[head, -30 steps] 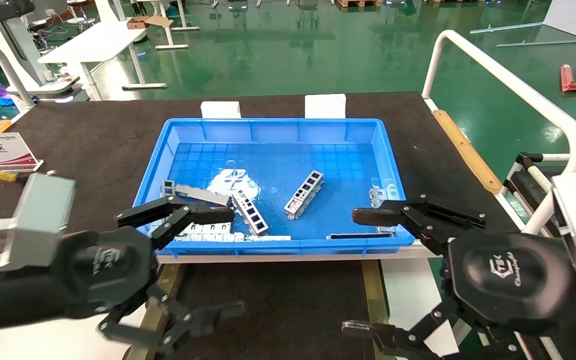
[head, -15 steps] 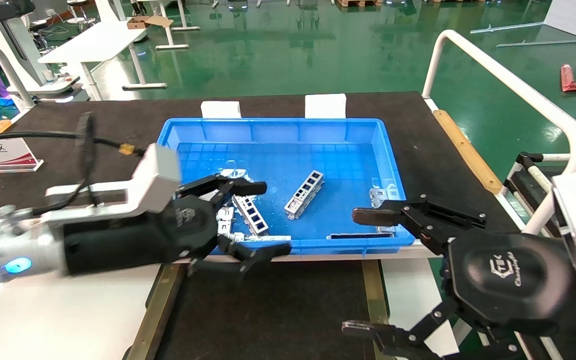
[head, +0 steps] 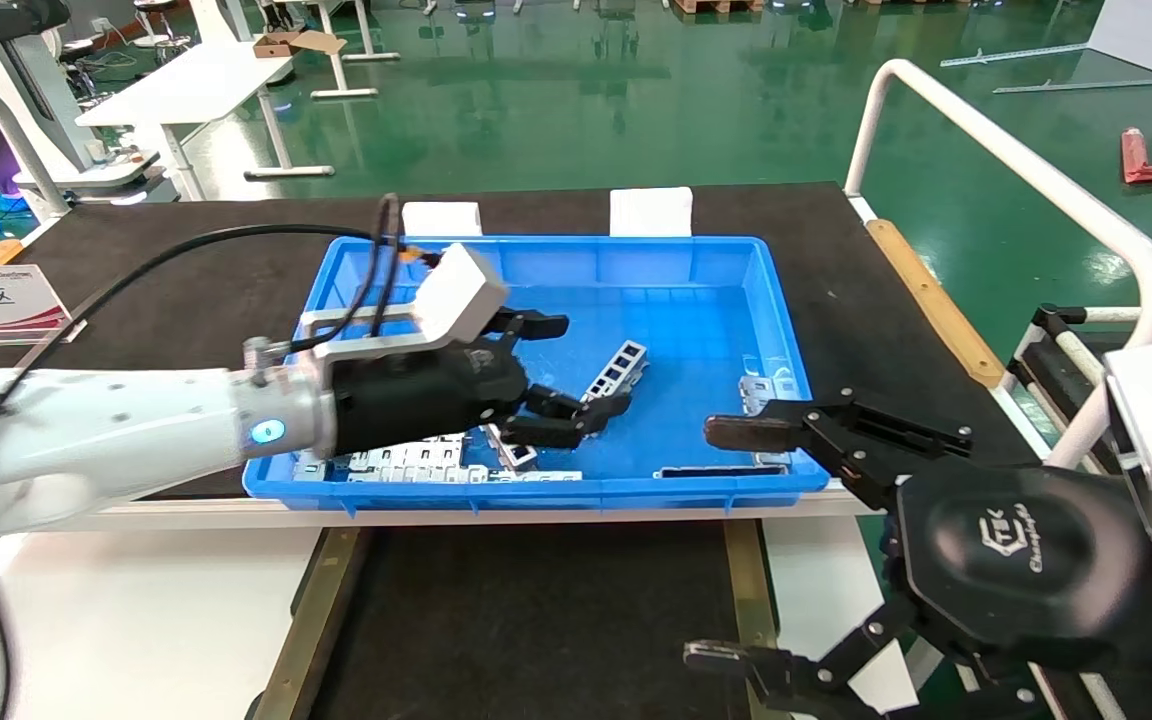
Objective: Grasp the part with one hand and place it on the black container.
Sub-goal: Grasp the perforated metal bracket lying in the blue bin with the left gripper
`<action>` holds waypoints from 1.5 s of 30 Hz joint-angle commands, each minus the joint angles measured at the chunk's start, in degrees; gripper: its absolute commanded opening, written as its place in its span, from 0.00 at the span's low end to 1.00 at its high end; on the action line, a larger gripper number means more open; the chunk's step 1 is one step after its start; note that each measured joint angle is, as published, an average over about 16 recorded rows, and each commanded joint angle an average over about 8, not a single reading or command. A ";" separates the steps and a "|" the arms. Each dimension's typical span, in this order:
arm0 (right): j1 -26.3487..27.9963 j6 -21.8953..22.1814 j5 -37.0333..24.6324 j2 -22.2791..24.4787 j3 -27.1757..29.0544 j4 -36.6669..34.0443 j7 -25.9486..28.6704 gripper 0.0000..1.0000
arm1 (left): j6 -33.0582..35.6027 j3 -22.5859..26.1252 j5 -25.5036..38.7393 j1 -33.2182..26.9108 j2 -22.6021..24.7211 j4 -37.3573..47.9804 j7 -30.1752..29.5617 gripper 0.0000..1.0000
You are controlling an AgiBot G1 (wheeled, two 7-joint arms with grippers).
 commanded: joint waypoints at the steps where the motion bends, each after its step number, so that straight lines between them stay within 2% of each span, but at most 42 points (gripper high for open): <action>1: 0.00 0.00 0.00 0.00 0.00 0.00 0.00 1.00 | -1.33 0.57 1.18 -1.26 2.07 3.11 0.31 1.00; 11: 0.00 0.01 0.01 0.01 -0.01 0.00 -0.01 1.00 | -11.02 2.42 4.96 -5.24 12.34 19.65 7.37 1.00; 19: 0.01 0.01 0.01 0.01 -0.02 0.00 -0.01 1.00 | -16.61 6.80 2.35 -5.34 14.48 24.07 9.15 1.00; 20: 0.01 0.01 0.02 0.01 -0.02 0.00 -0.01 0.94 | -17.17 7.63 1.85 -5.22 14.52 24.06 8.92 1.00; 21: 0.01 0.01 0.02 0.01 -0.02 0.00 -0.01 0.81 | -17.77 8.51 1.33 -5.10 14.55 24.01 8.61 0.97; 22: 0.01 0.01 0.02 0.01 -0.03 0.00 -0.01 0.69 | -18.35 9.41 0.78 -4.99 14.58 23.93 8.24 0.87; 27: 0.01 0.01 0.02 0.01 -0.03 0.00 -0.02 0.06 | -21.19 13.87 -1.88 -4.60 14.61 23.19 6.32 0.25; 28: 0.01 0.01 0.02 0.01 -0.03 0.00 -0.02 0.00 | -21.73 14.73 -2.43 -4.57 14.60 23.02 5.95 0.12; 29: 0.01 0.01 0.02 0.01 -0.03 0.00 -0.02 0.00 | -22.22 15.54 -2.97 -4.55 14.59 22.84 5.63 0.03; 30: 0.01 0.01 0.02 0.01 -0.03 0.00 -0.02 0.00 | -22.72 16.35 -3.53 -4.53 14.58 22.66 5.33 0.00; 45: 0.01 0.02 0.03 0.02 -0.05 0.00 -0.02 0.00 | -27.73 25.56 -11.25 -4.36 14.40 22.14 3.62 0.00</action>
